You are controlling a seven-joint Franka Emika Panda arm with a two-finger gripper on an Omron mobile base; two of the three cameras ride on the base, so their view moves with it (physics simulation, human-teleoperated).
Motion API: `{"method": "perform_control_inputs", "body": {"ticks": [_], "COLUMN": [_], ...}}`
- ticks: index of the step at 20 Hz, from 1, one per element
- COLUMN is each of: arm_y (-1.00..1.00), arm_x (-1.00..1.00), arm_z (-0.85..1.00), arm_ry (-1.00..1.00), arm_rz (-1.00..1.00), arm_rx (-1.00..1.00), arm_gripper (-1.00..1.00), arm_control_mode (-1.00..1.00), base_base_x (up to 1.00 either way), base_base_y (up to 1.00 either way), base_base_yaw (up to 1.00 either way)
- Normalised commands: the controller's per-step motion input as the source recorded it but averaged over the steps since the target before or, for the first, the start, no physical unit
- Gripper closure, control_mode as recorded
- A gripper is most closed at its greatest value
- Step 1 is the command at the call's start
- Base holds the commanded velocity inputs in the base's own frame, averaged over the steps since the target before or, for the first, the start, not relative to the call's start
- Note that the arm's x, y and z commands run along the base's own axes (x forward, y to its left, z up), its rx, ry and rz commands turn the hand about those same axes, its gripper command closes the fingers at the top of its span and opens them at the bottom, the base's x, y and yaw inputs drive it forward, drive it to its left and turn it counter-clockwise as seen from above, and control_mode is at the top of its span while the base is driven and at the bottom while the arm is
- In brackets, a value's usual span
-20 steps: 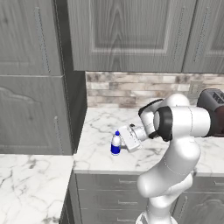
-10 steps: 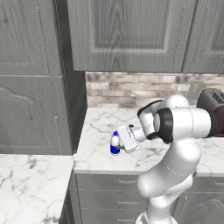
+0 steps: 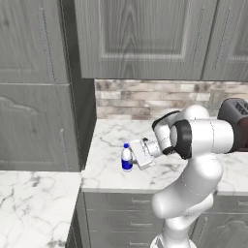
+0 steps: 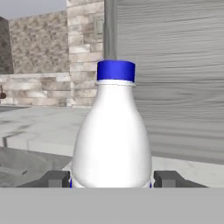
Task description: Place the drinks on the dining counter in a tight cluster.
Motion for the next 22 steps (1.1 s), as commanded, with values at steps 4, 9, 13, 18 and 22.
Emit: {"method": "perform_control_inputs", "body": {"ticks": [4,9,13,18,22], "arm_y": [0.00,-0.04,-0.20,-0.27,-0.03], "arm_x": [-0.01,-0.08,-0.27,-0.36,-0.01], "arm_z": [0.00,0.03,0.48,0.91,1.00], "arm_ry": [0.00,0.00,-0.02,0.05,0.26], "arm_rz": [0.00,-0.01,-0.10,-0.17,-0.16], "arm_rx": [0.00,0.00,0.03,0.03,-0.01], "arm_gripper": [1.00,1.00,1.00,1.00,1.00], "arm_control_mode": [-1.00,-1.00,-1.00,-1.00,-1.00], "base_base_x": [0.00,0.00,0.00,0.00,0.00], "base_base_y": [0.00,0.00,0.00,0.00,0.00], "base_base_yaw": [0.00,0.00,0.00,0.00,0.00]}}
